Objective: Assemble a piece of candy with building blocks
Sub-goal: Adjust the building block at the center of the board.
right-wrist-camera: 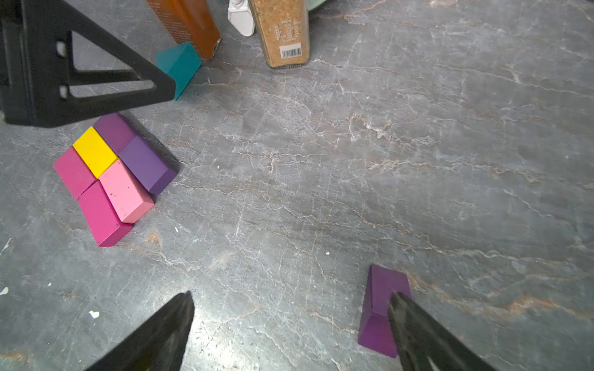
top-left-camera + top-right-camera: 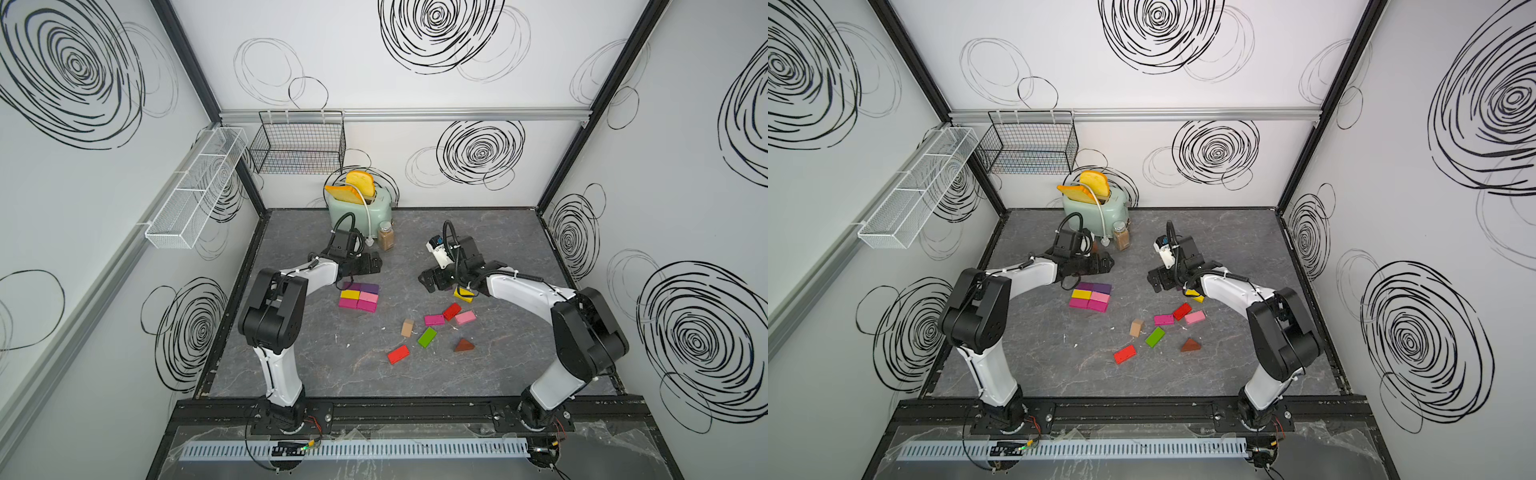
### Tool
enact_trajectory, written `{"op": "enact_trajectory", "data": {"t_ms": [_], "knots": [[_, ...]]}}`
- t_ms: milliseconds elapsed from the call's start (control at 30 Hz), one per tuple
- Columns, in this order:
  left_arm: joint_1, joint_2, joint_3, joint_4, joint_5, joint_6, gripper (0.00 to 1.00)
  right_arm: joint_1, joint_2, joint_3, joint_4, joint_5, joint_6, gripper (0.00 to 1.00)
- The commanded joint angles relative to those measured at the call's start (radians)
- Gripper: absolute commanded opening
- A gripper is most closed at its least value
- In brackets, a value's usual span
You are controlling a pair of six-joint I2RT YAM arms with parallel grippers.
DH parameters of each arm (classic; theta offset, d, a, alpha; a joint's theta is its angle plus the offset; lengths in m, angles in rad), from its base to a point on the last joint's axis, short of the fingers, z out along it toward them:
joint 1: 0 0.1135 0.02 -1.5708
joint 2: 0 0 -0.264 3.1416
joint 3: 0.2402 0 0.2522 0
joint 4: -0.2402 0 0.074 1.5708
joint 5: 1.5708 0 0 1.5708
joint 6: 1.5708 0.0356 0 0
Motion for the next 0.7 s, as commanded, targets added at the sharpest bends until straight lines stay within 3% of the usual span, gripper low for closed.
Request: {"op": "enact_trajectory", "data": {"t_ms": [0, 167, 667], "knots": [[0.002, 0.017, 0.081, -0.09, -0.146, 0.1, 0.98, -0.002, -0.005, -0.011, 0.025, -0.014, -0.002, 0.98], [-0.008, 0.089, 0.162, -0.089, -0.204, 0.142, 0.98, -0.005, 0.004, -0.004, 0.024, -0.012, -0.002, 0.98], [-0.028, 0.164, 0.199, -0.058, -0.156, 0.129, 0.96, -0.02, -0.003, -0.007, 0.023, -0.016, -0.004, 0.98]]}}
